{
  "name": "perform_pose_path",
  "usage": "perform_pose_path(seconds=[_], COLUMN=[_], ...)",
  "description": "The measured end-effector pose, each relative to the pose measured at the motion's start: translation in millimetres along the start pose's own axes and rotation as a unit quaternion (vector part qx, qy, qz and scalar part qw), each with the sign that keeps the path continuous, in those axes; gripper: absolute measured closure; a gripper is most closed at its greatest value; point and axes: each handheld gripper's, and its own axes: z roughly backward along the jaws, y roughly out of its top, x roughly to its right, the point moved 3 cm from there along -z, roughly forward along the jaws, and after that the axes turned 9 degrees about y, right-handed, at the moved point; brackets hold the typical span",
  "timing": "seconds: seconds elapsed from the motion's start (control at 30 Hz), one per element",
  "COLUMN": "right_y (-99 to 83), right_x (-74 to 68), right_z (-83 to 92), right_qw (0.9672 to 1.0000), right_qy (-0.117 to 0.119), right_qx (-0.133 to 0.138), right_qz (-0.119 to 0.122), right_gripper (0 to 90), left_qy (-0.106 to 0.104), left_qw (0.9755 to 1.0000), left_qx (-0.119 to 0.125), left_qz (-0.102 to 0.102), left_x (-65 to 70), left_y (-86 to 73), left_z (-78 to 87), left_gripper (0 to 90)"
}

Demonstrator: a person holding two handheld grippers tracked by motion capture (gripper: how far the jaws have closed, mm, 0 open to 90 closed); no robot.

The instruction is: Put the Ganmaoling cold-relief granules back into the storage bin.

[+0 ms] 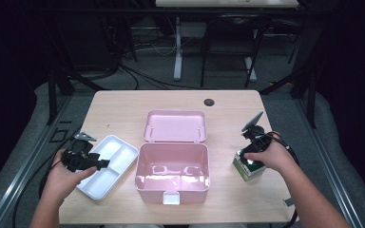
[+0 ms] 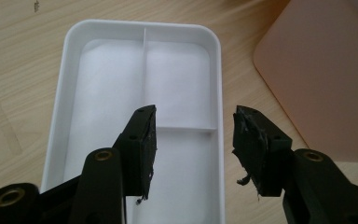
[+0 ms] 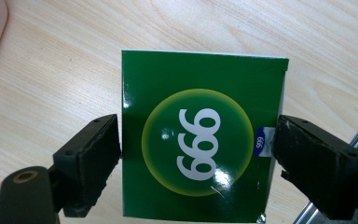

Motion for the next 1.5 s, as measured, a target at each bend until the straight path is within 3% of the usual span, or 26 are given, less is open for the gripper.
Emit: perform_pose_path(seconds=[0.4,0.97,1.03,1.07,1.1,1.2,1.5], right_y=[0.0,-1.9,-2.4,-2.6,-2.7,-2.6,-2.6], right_x=[2.9,4.4,3.9,3.7,3.8,3.8,3.0], right_z=[-1.2,-6.0,-6.2,-6.0,-7.0,-7.0,-5.1], right_qw=[1.0000,0.9995,0.9995,0.9992,0.9996,0.9993,0.9995], right_qy=[0.004,0.019,0.009,0.023,0.007,0.020,0.014], right_qx=[0.001,-0.026,-0.030,-0.032,-0.028,-0.030,-0.024], right_qz=[-0.001,-0.001,0.002,0.000,0.001,0.002,0.012], right_gripper=[11.4,13.3,13.4,13.4,13.6,13.9,15.4], left_qy=[0.000,-0.002,-0.002,-0.002,-0.002,-0.002,-0.002], left_qw=[1.0000,1.0000,1.0000,1.0000,1.0000,1.0000,1.0000], left_qx=[-0.002,-0.003,-0.004,-0.004,-0.004,-0.004,-0.003], left_qz=[0.001,0.000,0.001,0.001,0.001,0.001,0.000], left_x=[0.8,0.5,0.5,0.3,0.3,0.6,-0.2], left_y=[0.1,-0.5,-0.7,-0.8,-0.8,-0.9,-1.1], left_z=[-0.7,-0.5,-0.7,-0.8,-0.8,-1.2,-0.5], left_gripper=[49.7,49.9,49.9,49.9,49.9,49.9,49.9])
